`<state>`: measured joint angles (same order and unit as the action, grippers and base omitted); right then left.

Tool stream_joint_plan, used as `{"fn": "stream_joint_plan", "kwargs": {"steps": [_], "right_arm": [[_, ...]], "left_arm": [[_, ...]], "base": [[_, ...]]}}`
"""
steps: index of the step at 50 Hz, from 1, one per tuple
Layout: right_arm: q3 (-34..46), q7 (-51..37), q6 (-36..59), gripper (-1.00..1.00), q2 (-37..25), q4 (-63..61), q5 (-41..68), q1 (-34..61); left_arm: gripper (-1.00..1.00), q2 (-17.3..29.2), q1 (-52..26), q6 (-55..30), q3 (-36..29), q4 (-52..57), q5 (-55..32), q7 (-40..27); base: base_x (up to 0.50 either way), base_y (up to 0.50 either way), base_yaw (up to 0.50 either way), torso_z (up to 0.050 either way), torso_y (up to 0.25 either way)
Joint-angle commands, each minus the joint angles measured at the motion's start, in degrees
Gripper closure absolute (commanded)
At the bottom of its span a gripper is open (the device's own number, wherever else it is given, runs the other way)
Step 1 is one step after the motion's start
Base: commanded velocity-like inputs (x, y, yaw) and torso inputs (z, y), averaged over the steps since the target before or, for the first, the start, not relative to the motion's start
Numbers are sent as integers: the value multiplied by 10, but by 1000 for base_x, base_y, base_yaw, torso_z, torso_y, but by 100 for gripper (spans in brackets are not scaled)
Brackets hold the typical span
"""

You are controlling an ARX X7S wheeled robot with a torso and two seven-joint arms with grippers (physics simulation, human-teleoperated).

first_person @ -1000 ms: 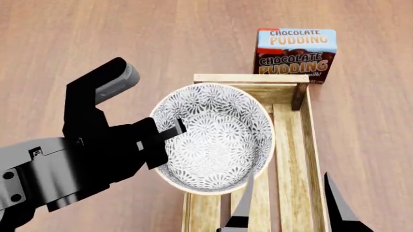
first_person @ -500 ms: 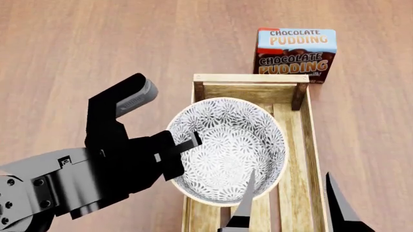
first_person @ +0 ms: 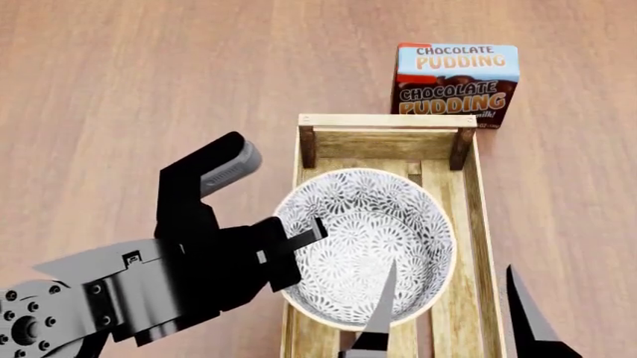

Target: Pick up the bowl on the left and put it in the tray.

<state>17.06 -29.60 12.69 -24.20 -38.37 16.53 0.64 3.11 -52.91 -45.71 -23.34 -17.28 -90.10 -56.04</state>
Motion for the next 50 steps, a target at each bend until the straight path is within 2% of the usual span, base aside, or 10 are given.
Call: {"fn": "stream_joint_plan", "kwargs": {"steps": [1, 16, 50], "right_arm": [[-12, 15, 9, -100, 8, -17, -9, -6], [-11, 14, 6, -100, 6, -14, -9, -6], [-10, 9, 3, -100, 2, -15, -6, -6]], "left_arm": [[100, -15, 0, 34, -2, -13, -19, 47], [100, -10, -1, 60, -40, -20, 0, 91], [100, -17, -1, 111, -96, -73, -4, 139]], "base": [[0, 0, 0, 0, 0], [0, 0, 0, 0, 1], [0, 0, 0, 0, 0]]}}
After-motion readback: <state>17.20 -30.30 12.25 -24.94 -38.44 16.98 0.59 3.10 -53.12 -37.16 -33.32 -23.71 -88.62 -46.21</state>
